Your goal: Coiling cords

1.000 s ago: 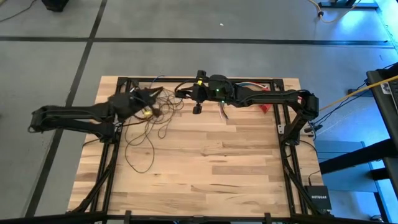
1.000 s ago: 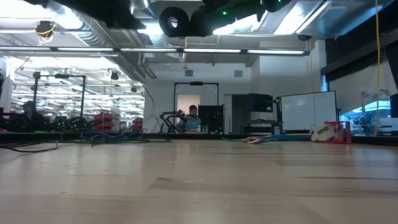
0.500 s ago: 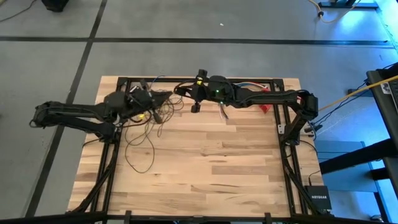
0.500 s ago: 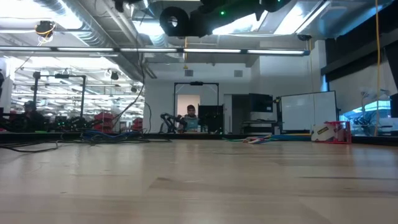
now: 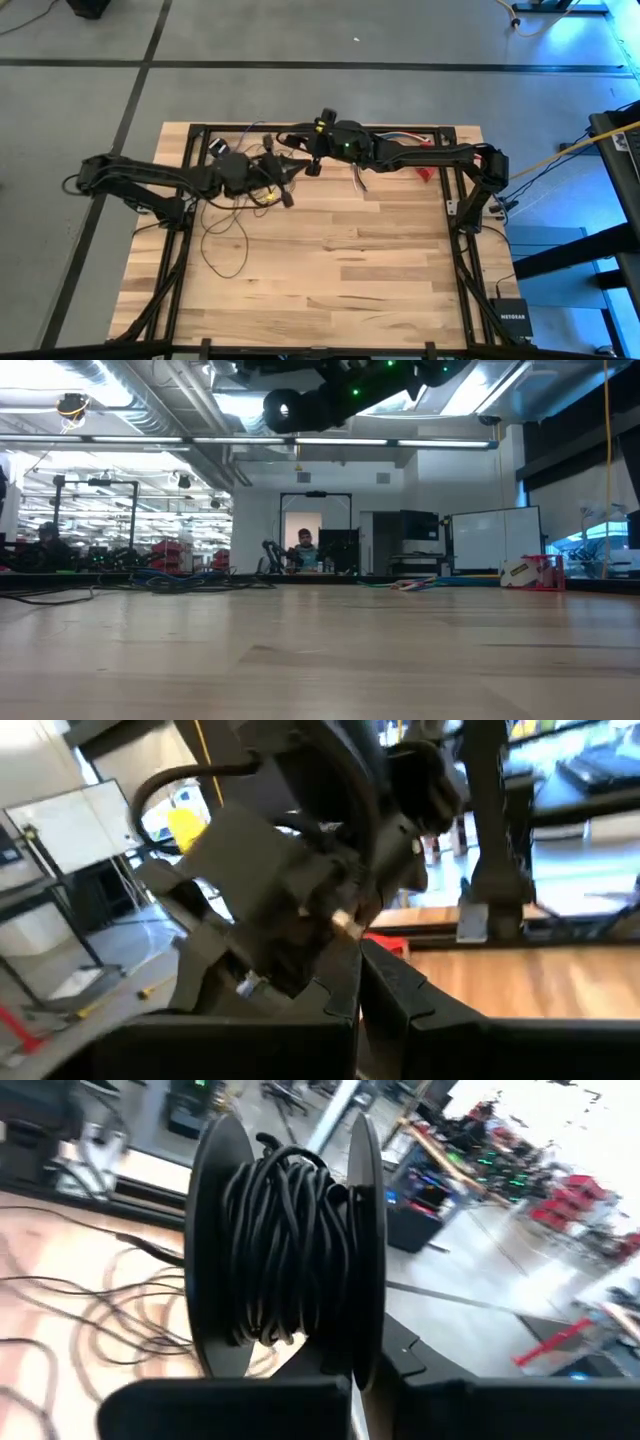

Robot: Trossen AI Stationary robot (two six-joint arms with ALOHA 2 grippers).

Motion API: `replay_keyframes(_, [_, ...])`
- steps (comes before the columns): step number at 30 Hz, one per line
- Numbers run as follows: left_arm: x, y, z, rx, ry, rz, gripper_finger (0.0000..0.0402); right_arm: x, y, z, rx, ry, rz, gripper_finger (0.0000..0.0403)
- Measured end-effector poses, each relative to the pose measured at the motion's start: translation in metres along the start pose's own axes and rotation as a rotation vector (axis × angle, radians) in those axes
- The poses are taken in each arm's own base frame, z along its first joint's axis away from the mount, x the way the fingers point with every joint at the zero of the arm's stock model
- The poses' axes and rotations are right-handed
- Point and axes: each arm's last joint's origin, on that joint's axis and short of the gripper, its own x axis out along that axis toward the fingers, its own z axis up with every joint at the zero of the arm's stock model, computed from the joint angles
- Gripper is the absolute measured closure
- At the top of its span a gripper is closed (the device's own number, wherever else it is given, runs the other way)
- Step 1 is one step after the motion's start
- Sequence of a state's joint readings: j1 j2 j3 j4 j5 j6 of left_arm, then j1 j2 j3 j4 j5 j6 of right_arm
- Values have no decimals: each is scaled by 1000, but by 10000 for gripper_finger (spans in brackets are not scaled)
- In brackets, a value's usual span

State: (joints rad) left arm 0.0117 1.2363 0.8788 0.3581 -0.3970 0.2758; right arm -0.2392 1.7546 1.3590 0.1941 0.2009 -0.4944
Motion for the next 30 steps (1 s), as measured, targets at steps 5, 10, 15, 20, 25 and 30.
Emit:
replay_keyframes(5, [-6,-10,-3,123,78,69,401,0,-1,-1,9,-5,14,400])
replay_keyframes(10, [-33,-16,11,245,118,137,401,0,-1,-1,-4,1,9,400])
replay_keyframes(15, [-54,-10,5,244,253,189,390,0,-1,-1,-7,1,10,398])
replay_keyframes(20, [-59,6,-16,209,435,250,323,0,-1,-1,-9,5,12,399])
replay_keyframes(25, [-58,24,-30,212,557,323,254,0,-1,-1,-9,4,12,398])
replay_keyframes(30, [-62,35,-44,219,602,375,235,0,-1,-2,-17,7,14,399])
